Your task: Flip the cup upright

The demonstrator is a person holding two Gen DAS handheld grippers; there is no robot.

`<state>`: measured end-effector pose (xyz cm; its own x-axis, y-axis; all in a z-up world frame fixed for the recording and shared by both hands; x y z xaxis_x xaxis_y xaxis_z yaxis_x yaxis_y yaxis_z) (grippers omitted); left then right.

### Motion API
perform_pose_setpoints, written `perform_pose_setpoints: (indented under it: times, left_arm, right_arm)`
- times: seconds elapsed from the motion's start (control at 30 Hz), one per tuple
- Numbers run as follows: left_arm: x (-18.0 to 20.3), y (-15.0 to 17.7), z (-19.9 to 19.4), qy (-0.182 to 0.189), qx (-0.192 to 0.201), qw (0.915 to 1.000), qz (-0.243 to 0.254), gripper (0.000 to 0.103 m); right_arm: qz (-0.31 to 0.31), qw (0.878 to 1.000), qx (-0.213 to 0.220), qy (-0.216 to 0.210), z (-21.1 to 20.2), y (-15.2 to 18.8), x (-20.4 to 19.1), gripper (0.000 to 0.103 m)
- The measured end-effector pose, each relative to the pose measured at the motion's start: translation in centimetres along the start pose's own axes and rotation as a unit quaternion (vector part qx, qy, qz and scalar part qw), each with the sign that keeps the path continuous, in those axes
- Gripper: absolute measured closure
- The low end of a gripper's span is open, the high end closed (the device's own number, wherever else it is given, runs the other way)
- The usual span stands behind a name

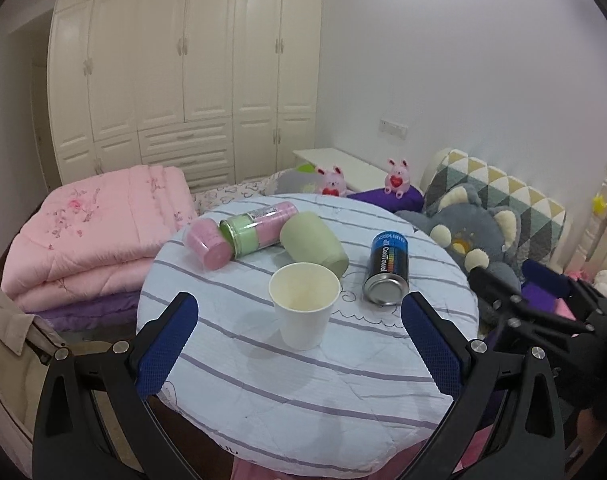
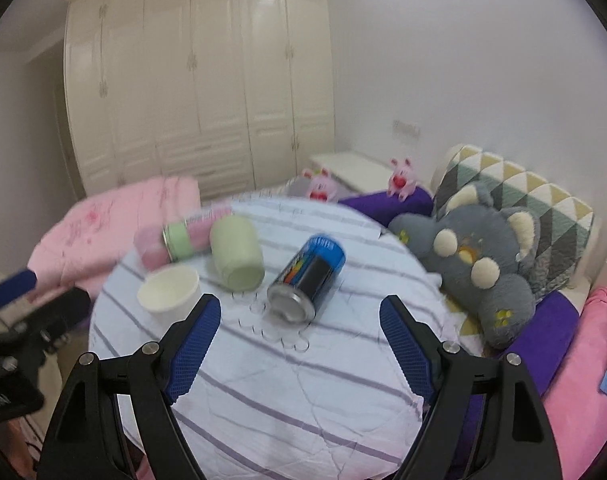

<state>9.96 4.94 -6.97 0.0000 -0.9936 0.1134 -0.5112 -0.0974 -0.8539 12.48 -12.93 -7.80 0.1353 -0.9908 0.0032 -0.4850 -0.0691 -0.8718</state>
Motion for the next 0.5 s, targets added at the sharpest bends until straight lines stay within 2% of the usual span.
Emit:
perform_pose_setpoints:
  times: [0.23,0.5]
  left_arm:
    - [0.1,-0.9,-2.3,0.017,0.028,0.9994,-0.012,0.000]
    - [0.4,-1.3,-3.6,0.017,0.041,0.9989,-0.014,0.000]
  right_arm:
    - [-0.006,0.998,0.064,0.022,-3.2,-1.9,-0.2,0.020]
    - [-0.009,0.994,0.102,0.033,-5.3,-2.8,-0.6,0.020]
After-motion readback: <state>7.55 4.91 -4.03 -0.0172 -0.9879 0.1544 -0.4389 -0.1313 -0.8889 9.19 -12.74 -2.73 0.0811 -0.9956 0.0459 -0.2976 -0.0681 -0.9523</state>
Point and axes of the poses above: each gripper's, at about its wrist camera, not at the fingertips, and z roughly the way its jaws point, x to its right, y to its underside, the point moved 9 cm from there along z, roughly the way its jaws point, and after that the axes turned 3 degrees about -z, right-handed, at the moved point
